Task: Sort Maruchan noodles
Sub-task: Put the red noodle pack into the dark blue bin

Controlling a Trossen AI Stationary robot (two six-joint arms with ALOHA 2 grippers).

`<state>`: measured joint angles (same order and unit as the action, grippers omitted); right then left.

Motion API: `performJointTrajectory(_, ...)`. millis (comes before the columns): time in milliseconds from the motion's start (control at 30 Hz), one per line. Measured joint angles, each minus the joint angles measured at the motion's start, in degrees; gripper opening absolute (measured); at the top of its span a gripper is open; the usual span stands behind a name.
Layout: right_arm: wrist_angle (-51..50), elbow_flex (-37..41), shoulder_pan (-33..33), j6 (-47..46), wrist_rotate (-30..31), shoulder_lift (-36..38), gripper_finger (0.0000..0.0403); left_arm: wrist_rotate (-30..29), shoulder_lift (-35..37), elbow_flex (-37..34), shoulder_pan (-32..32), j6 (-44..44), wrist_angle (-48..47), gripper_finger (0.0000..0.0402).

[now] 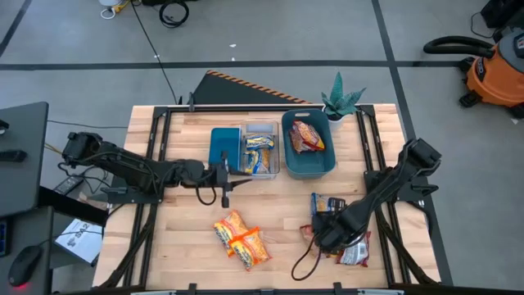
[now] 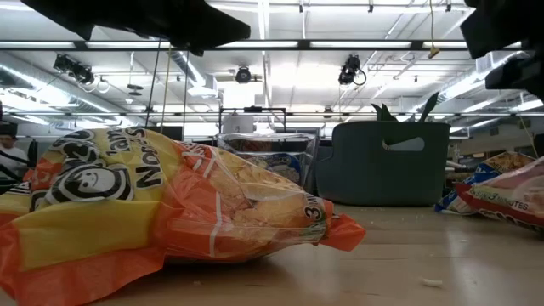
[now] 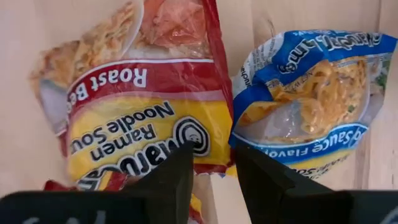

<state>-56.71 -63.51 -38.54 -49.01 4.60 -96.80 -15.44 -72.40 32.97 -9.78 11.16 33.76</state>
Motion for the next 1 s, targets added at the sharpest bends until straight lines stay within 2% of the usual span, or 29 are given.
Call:
performJointTrajectory(300,-0.3,0.0,0.5,1.8,-1.3,0.5,0.0012,0.1,0.0,0.0,-0.2,-3.2,-1.4,0.0066)
performJointTrajectory(400,-0.5,-0.2,1.9,2.3,-3.4,2.2,0.0011,0.3,0.0,0.0,-0.2,-5.0,-2.2,0.0066)
performJointTrajectory(533,-2.2,-3.7,3.9,6.6,-2.1,4.5,0.0009,2.0,0.0,0.0,-0.2,-7.5,-2.4,0.0066)
performJointTrajectory(800,-14.2,-15.7,9.1,20.6,12.9,7.5,0.0009,7.6,-0.4,0.0,-1.6,-13.5,-5.3,0.0066)
performJointTrajectory(1000,-20.6,-23.5,17.7,30.9,23.0,8.5,0.0007,8.4,-1.5,0.0,-4.7,-13.1,-5.0,0.0066)
